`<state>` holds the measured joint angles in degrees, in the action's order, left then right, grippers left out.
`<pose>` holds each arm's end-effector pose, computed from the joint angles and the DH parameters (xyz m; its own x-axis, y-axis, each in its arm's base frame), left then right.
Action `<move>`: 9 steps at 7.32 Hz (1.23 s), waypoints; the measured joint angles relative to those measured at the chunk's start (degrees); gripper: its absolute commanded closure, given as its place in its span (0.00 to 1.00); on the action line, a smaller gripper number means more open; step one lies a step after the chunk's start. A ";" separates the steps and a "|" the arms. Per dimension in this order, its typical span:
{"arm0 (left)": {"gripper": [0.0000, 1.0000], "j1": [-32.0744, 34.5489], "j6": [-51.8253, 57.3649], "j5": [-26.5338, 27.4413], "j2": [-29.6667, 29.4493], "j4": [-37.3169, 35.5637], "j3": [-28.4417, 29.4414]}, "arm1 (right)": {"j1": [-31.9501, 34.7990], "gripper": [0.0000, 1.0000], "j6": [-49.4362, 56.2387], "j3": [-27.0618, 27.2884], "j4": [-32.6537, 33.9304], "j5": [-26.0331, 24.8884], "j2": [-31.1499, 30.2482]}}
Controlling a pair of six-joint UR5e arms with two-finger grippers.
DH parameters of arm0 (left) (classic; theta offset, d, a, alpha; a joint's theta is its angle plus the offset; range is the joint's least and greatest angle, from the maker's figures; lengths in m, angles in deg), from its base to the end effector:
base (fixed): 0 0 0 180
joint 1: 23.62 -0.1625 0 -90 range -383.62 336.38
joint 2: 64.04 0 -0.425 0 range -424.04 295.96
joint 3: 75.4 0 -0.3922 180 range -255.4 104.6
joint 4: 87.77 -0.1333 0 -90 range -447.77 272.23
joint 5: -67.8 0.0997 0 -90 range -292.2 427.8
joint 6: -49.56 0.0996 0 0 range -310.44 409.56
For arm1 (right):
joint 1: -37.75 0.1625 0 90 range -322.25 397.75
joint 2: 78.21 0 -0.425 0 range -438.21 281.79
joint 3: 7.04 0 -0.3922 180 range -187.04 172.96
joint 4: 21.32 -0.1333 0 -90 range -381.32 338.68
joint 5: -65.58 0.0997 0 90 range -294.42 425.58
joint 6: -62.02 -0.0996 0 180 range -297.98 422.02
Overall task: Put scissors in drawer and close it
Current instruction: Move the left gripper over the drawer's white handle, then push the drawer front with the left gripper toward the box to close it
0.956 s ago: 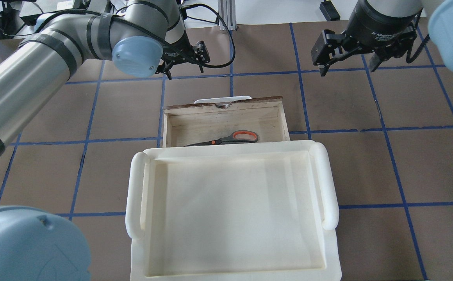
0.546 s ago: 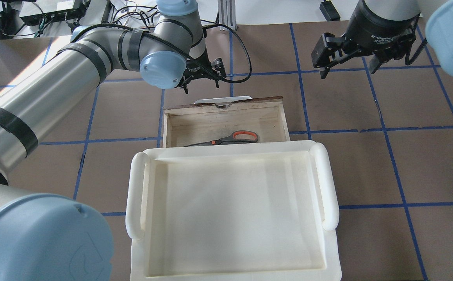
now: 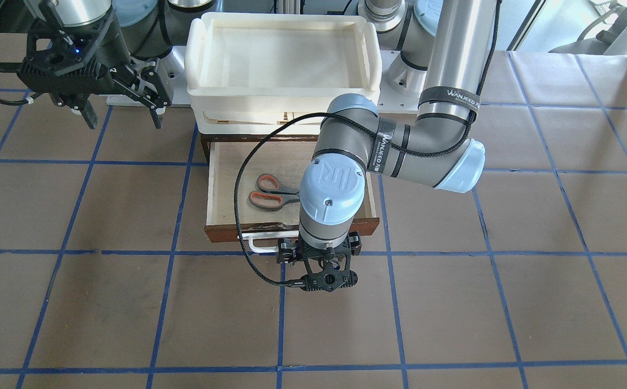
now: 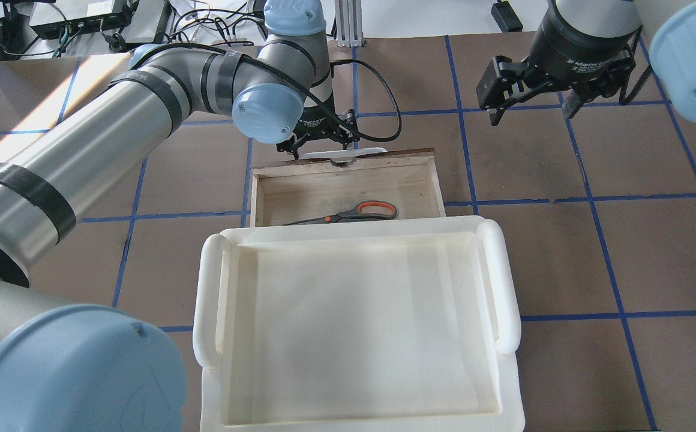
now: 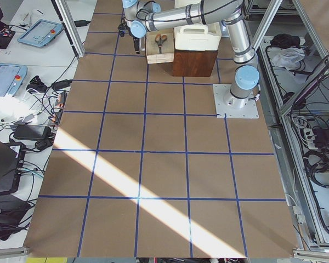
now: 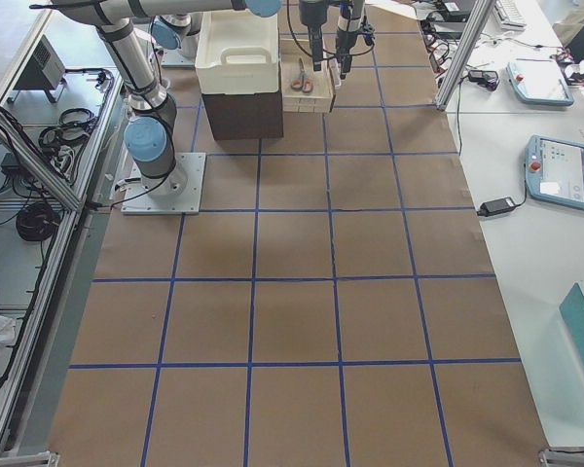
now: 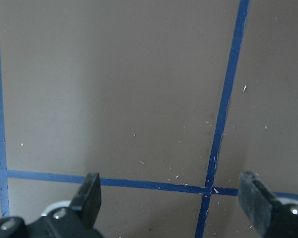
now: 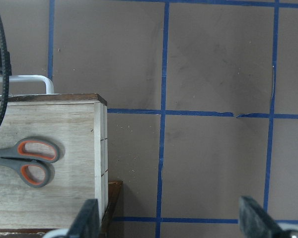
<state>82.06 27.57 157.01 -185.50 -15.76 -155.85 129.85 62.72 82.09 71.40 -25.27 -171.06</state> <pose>-0.3130 -0.6167 0.2725 -0.9939 -0.1099 -0.0128 -0.1106 0.9915 0.0685 0.1493 -0.4753 0.5246 -0.9988 -0.0471 0.0161 -0.0486 0.9925 -0.1120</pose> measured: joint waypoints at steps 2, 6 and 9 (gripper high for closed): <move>0.00 0.04 -0.08 -0.16 0.81 2.96 0.05 | 0.01 0.00 0.18 0.00 0.07 0.05 0.06; 0.00 0.04 -2.16 -1.39 1.70 6.51 0.79 | 0.07 0.00 0.27 -0.46 0.15 0.06 -0.14; 0.00 0.01 -3.94 -1.75 1.91 9.28 1.03 | 0.24 0.00 0.27 -0.14 0.36 0.06 0.20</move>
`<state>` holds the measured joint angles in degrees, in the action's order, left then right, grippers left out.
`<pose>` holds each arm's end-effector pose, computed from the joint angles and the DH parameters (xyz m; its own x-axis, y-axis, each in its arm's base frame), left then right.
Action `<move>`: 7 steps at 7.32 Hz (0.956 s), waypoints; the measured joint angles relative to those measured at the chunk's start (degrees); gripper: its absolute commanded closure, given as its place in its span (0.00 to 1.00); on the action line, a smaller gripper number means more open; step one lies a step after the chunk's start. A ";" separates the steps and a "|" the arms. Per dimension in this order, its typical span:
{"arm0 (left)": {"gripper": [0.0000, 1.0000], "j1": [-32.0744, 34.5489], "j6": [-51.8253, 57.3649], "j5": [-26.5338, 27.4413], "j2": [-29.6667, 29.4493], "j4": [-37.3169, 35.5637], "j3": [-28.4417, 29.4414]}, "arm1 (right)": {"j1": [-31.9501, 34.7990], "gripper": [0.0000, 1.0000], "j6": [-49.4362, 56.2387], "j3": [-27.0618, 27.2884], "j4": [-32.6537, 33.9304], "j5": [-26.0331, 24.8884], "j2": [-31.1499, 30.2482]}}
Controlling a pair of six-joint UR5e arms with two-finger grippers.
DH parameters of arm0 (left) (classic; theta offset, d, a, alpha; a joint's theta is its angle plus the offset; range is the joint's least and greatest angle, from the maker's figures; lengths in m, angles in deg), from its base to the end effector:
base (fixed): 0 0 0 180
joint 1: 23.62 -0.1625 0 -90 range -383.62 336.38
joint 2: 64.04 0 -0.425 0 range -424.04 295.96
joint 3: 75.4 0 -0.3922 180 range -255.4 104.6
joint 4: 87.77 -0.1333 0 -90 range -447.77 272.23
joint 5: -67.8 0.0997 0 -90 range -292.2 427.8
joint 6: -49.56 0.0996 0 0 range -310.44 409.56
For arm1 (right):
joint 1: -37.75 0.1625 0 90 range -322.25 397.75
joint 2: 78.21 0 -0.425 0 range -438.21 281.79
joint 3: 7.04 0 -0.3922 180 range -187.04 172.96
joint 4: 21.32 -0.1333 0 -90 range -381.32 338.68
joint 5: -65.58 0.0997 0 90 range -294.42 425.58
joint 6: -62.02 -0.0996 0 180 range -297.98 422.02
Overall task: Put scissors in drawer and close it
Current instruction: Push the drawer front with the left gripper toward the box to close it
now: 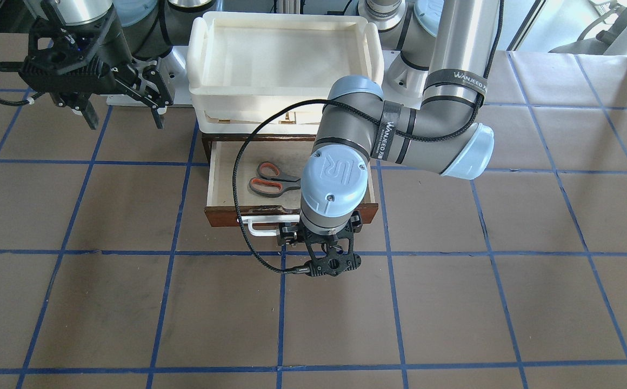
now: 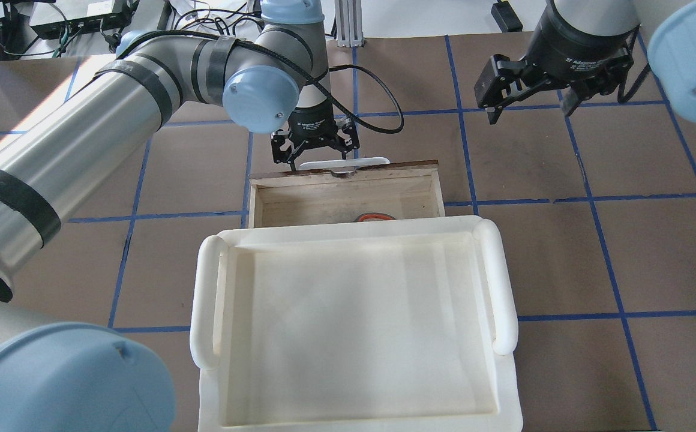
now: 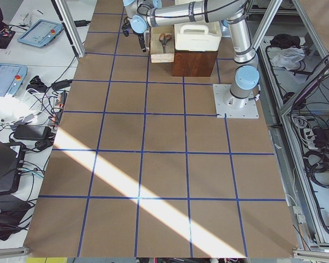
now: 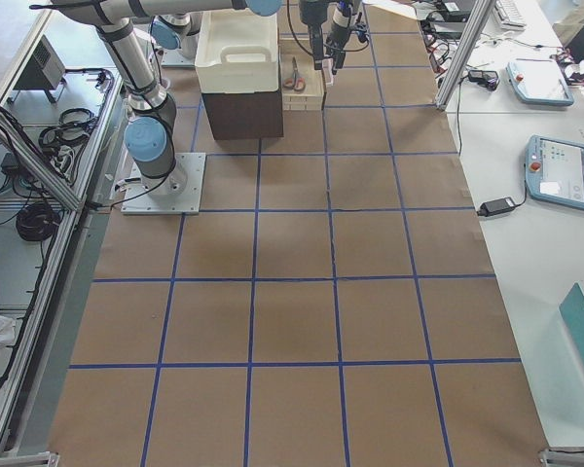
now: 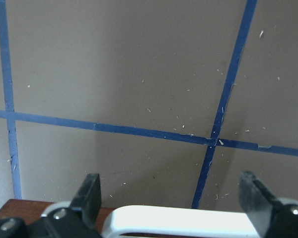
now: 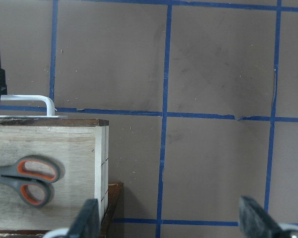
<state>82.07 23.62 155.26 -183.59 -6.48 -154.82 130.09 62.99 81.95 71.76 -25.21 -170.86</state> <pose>-0.3113 -0.5990 0.2891 -0.9832 -0.1783 -0.0387 -0.1824 0.9668 0.1792 0.1515 -0.4767 0.5249 -0.9983 -0.0560 0.0157 -0.0575 0.9915 -0.1171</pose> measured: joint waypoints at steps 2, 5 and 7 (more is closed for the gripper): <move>0.00 0.04 -1.21 -0.03 0.59 2.67 -0.01 | 0.09 0.00 -0.02 -0.40 -0.02 0.02 0.11; 0.00 0.15 -2.89 -0.01 1.20 5.46 -0.03 | 0.12 0.00 -0.01 -0.70 0.16 0.08 2.11; 0.00 0.35 -3.77 -0.01 1.33 8.13 -0.08 | 0.12 0.00 0.00 -1.02 0.24 0.09 3.58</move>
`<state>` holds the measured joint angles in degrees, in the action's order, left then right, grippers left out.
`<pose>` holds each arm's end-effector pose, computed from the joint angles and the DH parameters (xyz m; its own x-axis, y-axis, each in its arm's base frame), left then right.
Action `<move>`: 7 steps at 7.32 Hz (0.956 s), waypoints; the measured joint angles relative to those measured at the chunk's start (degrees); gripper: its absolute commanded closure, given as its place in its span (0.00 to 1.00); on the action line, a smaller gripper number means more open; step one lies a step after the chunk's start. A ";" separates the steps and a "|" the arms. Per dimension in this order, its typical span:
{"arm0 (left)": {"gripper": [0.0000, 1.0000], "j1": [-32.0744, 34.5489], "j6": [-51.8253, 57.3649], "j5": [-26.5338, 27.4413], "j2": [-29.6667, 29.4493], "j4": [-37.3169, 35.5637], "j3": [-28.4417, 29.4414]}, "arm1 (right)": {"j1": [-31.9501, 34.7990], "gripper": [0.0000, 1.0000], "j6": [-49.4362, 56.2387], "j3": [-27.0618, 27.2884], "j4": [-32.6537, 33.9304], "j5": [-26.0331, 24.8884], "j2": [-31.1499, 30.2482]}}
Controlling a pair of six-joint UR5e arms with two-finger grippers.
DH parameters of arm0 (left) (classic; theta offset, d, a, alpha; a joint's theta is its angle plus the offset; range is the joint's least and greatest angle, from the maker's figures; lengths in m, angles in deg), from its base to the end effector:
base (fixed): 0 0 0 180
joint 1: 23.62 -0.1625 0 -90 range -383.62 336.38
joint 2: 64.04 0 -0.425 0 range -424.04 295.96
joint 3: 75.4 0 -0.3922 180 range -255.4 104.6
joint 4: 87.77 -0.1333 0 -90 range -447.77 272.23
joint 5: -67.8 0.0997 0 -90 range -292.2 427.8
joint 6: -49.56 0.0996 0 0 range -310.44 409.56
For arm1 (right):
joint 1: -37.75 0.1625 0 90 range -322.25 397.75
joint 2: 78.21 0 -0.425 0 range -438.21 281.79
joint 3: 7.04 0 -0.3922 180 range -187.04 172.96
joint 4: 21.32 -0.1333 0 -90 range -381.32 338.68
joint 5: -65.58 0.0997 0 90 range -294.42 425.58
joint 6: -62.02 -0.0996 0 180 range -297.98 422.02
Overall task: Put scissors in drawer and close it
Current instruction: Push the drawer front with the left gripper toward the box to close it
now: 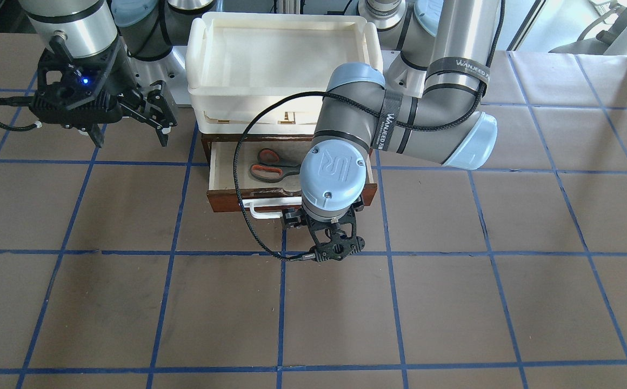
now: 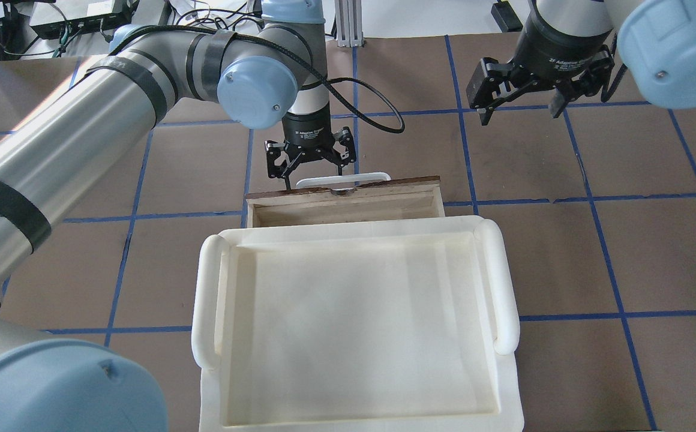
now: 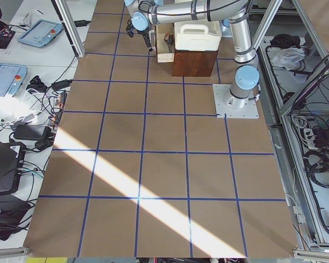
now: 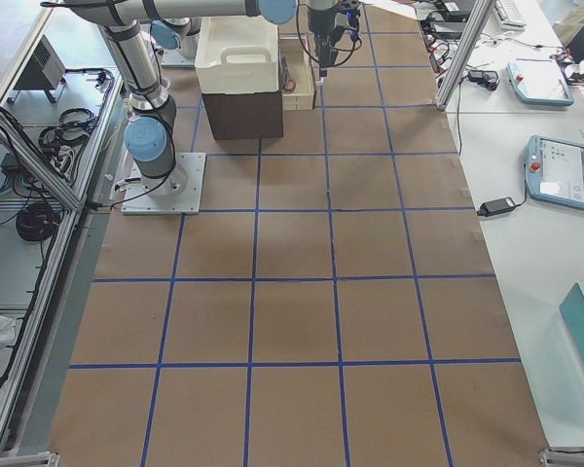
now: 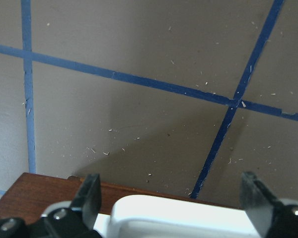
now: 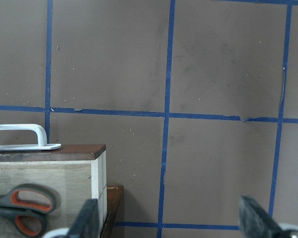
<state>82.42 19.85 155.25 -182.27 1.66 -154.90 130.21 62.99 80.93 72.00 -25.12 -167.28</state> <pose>-0.3093 -0.5775 0.2930 -0.9679 -0.2263 -0.1093 -0.2483 0.9281 0.2773 0.1537 -0.5000 0.5034 -0.9982 -0.0588 0.0135 -0.0597 0.9953 -0.0768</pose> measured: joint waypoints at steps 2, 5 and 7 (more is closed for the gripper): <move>0.00 0.53 -0.58 -0.20 0.20 2.68 -0.03 | 0.03 0.00 -0.03 -0.73 0.07 0.06 -0.23; 0.00 1.32 -1.95 -0.45 0.11 5.33 -0.29 | 0.08 0.00 0.00 -0.52 0.12 0.09 -0.28; 0.00 1.69 -2.15 -0.40 0.22 8.39 -0.46 | 0.09 0.00 0.00 0.13 1.96 0.09 0.03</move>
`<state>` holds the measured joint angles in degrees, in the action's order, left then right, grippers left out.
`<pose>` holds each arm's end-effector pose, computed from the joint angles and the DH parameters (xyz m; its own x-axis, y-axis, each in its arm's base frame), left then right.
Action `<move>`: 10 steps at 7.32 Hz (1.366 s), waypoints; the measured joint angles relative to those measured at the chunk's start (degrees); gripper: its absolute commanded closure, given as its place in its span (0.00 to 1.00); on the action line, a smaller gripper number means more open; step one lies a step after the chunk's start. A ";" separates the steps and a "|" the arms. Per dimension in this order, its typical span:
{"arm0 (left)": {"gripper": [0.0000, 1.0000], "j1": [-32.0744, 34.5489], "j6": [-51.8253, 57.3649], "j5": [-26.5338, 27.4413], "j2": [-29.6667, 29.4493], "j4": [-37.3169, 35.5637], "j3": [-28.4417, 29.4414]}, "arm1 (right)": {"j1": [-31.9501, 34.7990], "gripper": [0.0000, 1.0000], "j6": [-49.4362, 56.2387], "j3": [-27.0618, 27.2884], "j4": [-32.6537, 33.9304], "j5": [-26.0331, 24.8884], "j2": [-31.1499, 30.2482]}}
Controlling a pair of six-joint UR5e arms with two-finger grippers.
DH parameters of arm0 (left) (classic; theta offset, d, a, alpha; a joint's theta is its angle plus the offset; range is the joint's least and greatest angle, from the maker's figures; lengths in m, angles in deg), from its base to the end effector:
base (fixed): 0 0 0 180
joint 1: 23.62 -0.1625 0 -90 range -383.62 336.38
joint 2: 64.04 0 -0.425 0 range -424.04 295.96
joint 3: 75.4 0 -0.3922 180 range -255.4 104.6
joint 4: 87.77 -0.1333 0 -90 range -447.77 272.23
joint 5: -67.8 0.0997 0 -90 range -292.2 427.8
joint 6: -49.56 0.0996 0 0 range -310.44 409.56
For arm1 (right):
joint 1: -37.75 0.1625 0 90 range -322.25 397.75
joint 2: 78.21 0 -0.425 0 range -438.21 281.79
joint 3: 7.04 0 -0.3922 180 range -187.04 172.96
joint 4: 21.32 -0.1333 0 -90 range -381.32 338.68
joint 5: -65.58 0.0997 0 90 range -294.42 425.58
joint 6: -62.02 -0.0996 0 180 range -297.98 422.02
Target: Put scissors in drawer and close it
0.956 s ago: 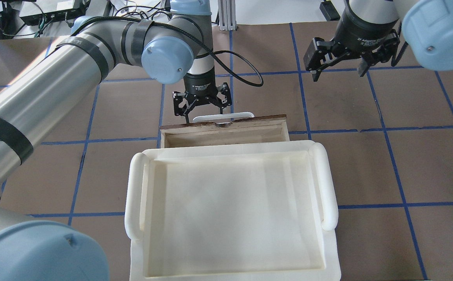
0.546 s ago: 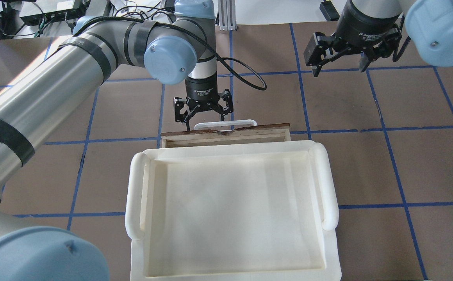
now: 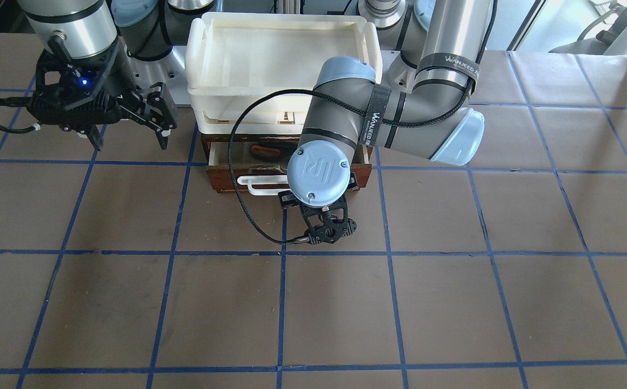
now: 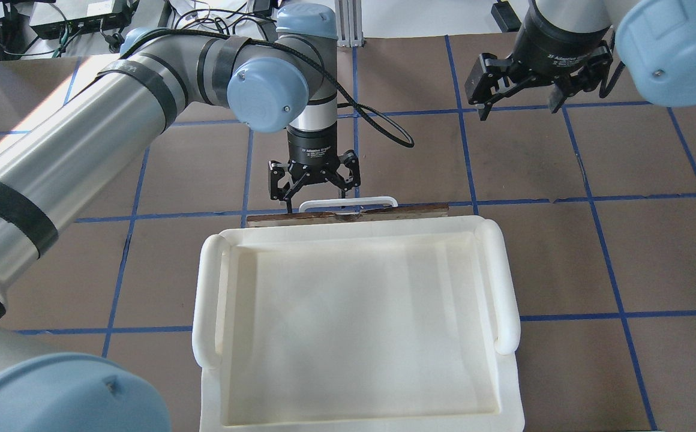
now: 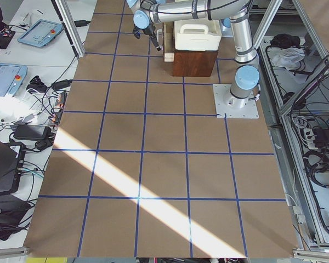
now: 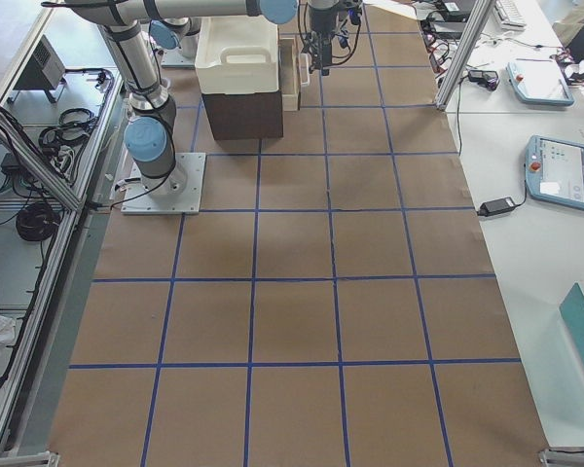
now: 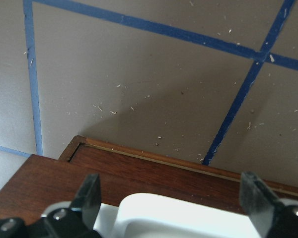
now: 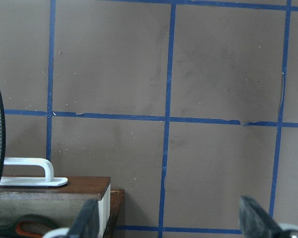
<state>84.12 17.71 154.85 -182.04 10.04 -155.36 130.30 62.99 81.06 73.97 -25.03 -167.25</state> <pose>-0.3205 -0.5475 0.2839 -0.9586 -0.2122 -0.1901 -0.2725 0.8779 0.3938 0.1548 -0.5028 0.5057 -0.9981 -0.0601 0.0124 -0.0611 0.9922 -0.1083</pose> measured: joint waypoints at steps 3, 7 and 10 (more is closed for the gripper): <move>0.00 1.59 -0.07 0.32 0.32 2.77 -0.04 | 0.00 0.00 0.00 0.48 1.62 0.00 0.45; 0.00 2.26 -0.14 0.33 0.16 5.12 -0.40 | 0.06 0.00 0.00 1.03 1.62 0.00 -0.25; 0.00 2.38 -0.14 0.31 0.31 7.37 -0.45 | 0.09 0.00 0.04 2.11 1.57 0.02 -1.07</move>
<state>86.50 17.57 155.16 -181.73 17.41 -155.81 130.39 63.02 83.18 75.54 -25.01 -168.32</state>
